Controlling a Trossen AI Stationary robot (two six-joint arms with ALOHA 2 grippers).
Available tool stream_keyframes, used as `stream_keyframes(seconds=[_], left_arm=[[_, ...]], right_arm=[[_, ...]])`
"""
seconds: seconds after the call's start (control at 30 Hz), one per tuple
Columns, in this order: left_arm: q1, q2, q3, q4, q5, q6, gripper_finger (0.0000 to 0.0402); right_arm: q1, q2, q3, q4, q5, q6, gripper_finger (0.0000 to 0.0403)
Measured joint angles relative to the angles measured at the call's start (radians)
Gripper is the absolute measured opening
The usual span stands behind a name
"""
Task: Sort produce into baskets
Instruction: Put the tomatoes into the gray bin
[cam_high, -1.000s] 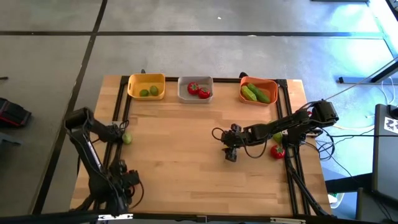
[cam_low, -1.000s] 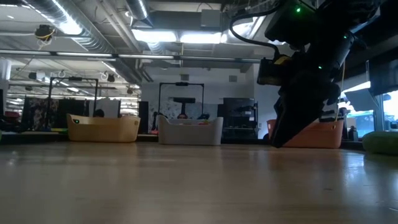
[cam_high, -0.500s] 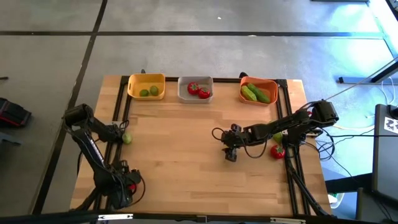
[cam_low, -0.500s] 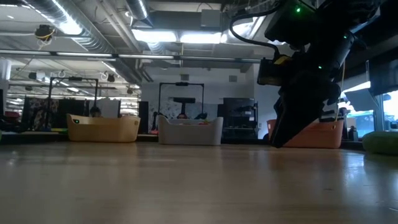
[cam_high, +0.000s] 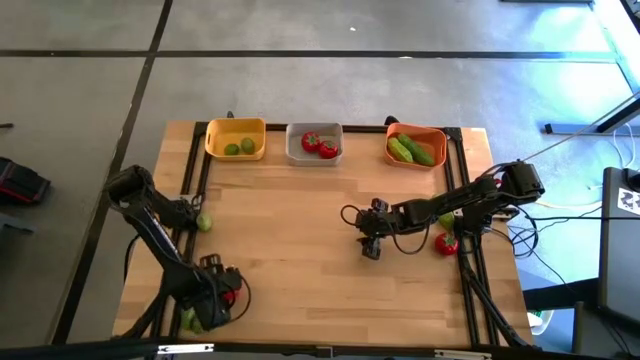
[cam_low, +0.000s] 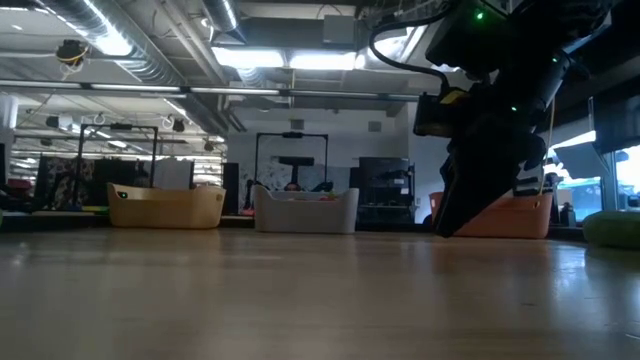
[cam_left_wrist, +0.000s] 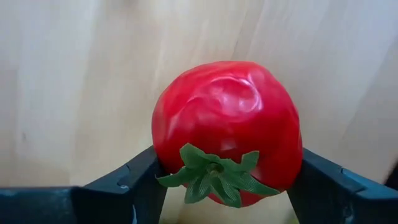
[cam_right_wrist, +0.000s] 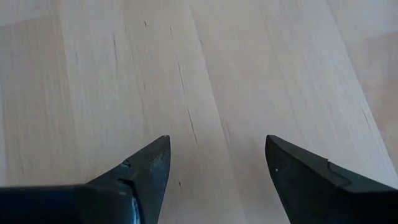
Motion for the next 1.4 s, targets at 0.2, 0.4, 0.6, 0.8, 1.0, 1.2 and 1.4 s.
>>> stream_keyframes(seconds=[0.2, 0.4, 0.6, 0.8, 1.0, 1.2, 1.4], left_arm=[[0.136, -0.071, 0.013, 0.002, -0.142, 0.086, 0.0271], [0.309, -0.151, 0.014, 0.003, -0.293, 0.175, 0.0272], [0.534, -0.183, 0.015, 0.034, -0.356, 0.29, 0.0275], [0.75, -0.173, 0.015, 0.172, -0.362, 0.479, 0.0276], [0.961, -0.174, 0.015, 0.373, -0.362, 0.611, 0.0276], [1.174, -0.174, 0.015, 0.576, -0.338, 0.755, 0.0276], [1.37, -0.145, 0.015, 0.665, -0.208, 0.826, 0.0276]], right_arm=[[0.0, 0.0, 0.0, 0.022, 0.0, 0.008, 0.0252], [0.0, 0.0, 0.0, 0.056, 0.024, -0.063, 0.0252], [0.0, 0.0, 0.0, 0.141, 0.052, -0.107, 0.0252], [0.0, 0.0, 0.0, 0.218, 0.055, -0.116, 0.0252], [0.0, 0.0, 0.0, 0.243, 0.1, -0.2, 0.0252], [-0.017, 0.0, 0.0, 0.243, 0.164, -0.268, 0.0252], [-0.077, 0.0, 0.0, 0.232, 0.104, -0.267, 0.0252]])
